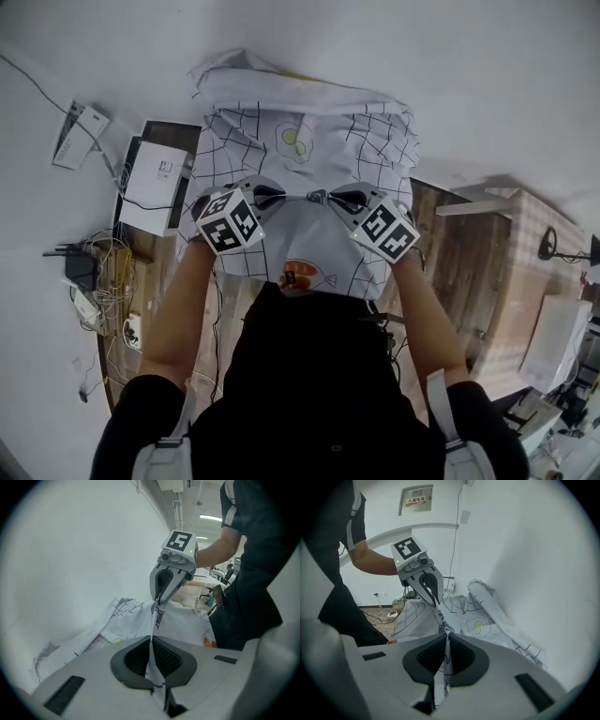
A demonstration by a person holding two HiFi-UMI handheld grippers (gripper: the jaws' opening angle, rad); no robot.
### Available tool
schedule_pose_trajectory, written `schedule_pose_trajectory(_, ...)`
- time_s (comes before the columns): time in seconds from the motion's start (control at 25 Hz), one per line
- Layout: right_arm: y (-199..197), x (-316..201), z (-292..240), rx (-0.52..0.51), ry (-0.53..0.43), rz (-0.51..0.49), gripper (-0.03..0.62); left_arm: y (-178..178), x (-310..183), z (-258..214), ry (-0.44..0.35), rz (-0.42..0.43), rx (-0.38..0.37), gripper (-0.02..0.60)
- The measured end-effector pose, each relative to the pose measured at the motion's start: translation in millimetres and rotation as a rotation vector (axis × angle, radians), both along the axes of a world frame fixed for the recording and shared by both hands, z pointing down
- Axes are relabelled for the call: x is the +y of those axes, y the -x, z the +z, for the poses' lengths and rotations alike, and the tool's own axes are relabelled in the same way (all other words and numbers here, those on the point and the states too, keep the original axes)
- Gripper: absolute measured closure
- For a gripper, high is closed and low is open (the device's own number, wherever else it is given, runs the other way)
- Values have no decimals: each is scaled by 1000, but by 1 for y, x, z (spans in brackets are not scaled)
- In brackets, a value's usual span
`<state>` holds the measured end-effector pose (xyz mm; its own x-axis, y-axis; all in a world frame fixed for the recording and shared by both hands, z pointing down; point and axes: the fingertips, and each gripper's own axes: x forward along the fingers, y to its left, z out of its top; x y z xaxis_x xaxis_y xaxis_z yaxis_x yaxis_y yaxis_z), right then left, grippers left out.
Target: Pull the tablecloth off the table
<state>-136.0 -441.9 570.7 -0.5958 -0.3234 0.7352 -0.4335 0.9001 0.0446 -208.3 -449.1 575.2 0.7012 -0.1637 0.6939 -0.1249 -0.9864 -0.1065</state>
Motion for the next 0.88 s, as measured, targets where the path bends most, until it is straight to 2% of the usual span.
schedule_pose_trajectory(0.28,-10,10,-32,-42,-35,-21,572,-11,7,-30,-38,-45,10,569)
schedule_pose_trajectory(0.44,-17,12,-52,-77,-57,-35,572,-18,7,-50,-55,-98,29,569)
schedule_pose_trajectory(0.64,-28,20,-72,-102,-103,-58,572,-30,16,-69,-89,-136,29,569)
schedule_pose_trajectory(0.88,-44,14,-104,-145,-178,-40,572,-44,16,-101,-153,-161,49,569)
